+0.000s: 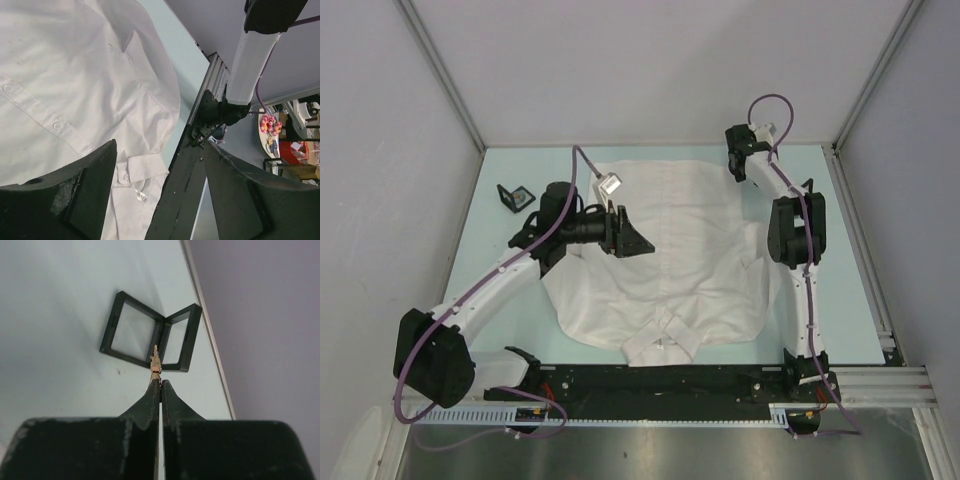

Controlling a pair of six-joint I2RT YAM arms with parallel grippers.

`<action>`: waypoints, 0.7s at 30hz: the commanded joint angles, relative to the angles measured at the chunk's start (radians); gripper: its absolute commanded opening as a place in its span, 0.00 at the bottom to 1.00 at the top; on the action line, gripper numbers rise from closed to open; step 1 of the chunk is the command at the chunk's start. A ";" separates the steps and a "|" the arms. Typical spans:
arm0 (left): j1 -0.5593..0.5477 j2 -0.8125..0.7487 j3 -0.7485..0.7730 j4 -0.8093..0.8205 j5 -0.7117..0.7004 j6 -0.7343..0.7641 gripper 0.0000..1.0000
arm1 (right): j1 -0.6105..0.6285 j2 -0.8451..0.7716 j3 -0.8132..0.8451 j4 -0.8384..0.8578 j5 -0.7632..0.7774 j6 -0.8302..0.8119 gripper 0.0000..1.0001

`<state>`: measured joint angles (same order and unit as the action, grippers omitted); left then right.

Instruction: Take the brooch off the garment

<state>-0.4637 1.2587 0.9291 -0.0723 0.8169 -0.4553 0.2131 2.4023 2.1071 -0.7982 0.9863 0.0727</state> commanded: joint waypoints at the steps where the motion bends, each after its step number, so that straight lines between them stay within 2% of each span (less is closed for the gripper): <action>1: 0.020 0.002 -0.003 0.040 0.022 -0.011 0.74 | -0.044 0.027 0.088 0.005 0.000 -0.043 0.00; 21: 0.033 0.013 -0.016 0.068 0.050 -0.043 0.74 | -0.107 0.070 0.060 0.062 -0.009 -0.071 0.00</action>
<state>-0.4419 1.2739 0.9131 -0.0383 0.8421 -0.4892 0.1150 2.4550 2.1582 -0.7620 0.9627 0.0132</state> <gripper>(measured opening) 0.744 0.010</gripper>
